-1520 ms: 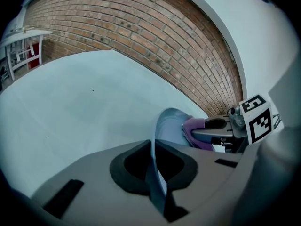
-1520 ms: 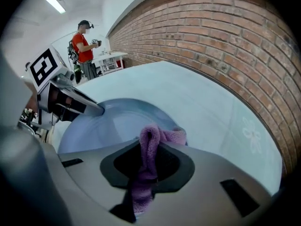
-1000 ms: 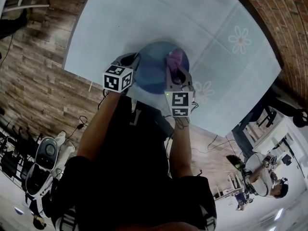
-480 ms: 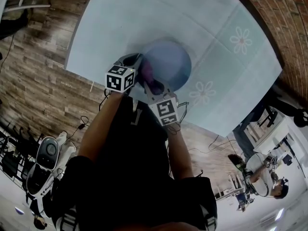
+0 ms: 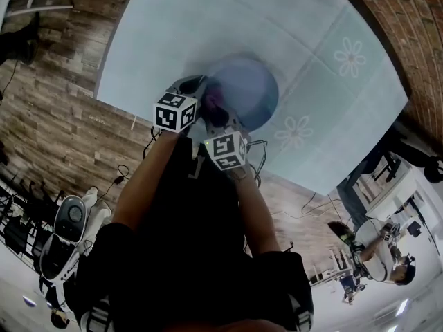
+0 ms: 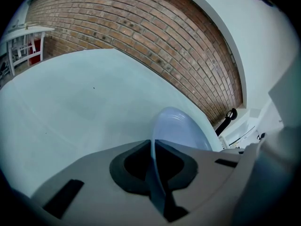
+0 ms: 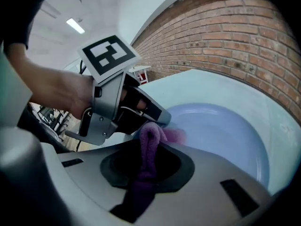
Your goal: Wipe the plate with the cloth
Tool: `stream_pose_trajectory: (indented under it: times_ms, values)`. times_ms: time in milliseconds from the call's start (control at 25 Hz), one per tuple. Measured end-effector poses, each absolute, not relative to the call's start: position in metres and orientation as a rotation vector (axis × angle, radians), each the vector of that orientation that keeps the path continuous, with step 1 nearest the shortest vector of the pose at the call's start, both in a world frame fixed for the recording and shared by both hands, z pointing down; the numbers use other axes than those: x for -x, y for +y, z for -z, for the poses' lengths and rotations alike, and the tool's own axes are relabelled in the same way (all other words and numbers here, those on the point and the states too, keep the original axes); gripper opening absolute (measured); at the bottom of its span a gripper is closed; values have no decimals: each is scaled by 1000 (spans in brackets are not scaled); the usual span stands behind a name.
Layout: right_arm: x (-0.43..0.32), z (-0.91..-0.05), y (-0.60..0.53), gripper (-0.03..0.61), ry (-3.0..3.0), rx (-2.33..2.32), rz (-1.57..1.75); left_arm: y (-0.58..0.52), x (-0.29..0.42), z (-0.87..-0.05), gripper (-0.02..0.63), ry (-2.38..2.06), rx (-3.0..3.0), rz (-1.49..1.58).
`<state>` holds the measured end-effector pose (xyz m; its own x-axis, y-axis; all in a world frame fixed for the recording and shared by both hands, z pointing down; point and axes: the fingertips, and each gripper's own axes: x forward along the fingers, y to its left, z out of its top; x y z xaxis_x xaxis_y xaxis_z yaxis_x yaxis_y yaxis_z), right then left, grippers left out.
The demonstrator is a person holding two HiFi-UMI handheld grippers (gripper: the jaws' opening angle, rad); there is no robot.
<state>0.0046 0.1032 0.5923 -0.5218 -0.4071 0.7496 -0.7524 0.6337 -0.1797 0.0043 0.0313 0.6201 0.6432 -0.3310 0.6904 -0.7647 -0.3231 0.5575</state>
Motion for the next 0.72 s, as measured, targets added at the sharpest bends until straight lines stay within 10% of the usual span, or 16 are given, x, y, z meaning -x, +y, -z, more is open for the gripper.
stream_pose_trajectory:
  times_ms: [720]
  values:
    - [-64, -599, 70, 75, -2013, -1064, -539, 29, 5, -624, 43, -843, -1922, -582]
